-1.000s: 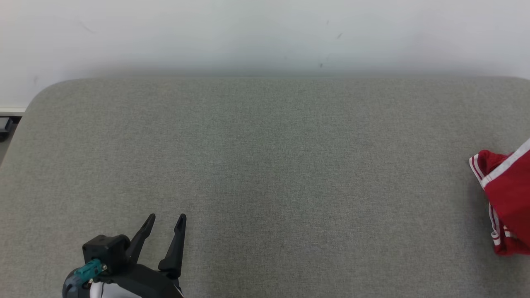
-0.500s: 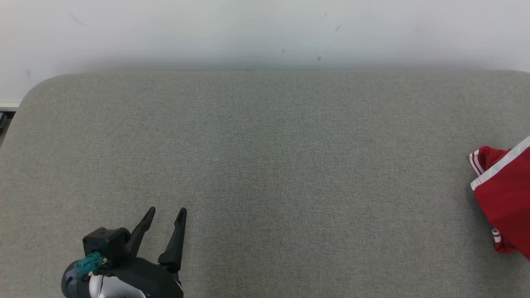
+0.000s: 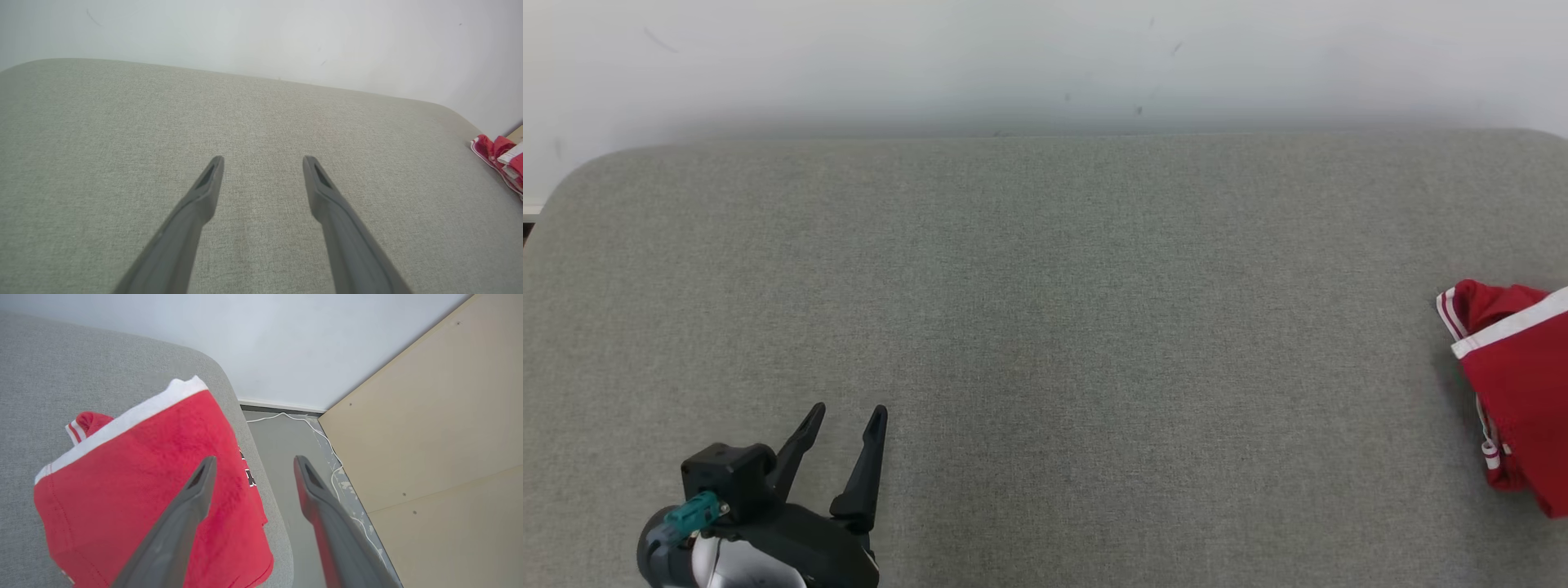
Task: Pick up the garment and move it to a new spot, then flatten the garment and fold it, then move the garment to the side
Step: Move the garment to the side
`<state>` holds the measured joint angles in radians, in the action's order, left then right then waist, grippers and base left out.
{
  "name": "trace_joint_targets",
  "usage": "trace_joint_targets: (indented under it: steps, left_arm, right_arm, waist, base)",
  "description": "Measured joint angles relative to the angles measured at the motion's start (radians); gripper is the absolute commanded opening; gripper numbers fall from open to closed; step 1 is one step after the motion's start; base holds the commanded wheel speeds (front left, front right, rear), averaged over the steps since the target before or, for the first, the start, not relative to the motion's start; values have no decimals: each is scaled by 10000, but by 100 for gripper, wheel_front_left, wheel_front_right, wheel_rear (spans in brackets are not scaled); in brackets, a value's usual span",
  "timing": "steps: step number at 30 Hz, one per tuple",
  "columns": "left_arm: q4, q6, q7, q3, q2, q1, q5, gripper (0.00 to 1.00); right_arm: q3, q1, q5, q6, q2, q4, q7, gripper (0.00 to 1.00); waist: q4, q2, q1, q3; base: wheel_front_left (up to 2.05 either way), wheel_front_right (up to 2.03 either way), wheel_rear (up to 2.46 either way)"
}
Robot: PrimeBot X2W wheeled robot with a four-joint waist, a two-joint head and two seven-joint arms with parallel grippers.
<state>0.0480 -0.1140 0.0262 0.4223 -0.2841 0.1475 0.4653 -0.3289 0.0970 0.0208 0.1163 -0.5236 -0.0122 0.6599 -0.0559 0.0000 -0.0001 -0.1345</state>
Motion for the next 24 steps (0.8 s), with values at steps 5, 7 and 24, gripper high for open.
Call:
trace_joint_targets:
  steps: [5,7,24]
  left_arm:
    - [-2,0,86,50,8,4,-19,100]
    - [-2,0,86,71,8,6,-29,100]
    - [339,8,-453,-54,184,322,-199,100]
  right_arm:
    - [-265,241,-242,67,29,-38,-468,100]
    - [-326,407,-240,69,67,121,-642,100]
    - [242,1290,2940,-731,3243,922,-3954,100]
  waist:
    - [-59,0,0,-10]
    - [-66,0,0,-11]
    - [178,0,0,552]
  base:
    - [0,0,0]
    - [0,0,0]
    - [0,0,0]
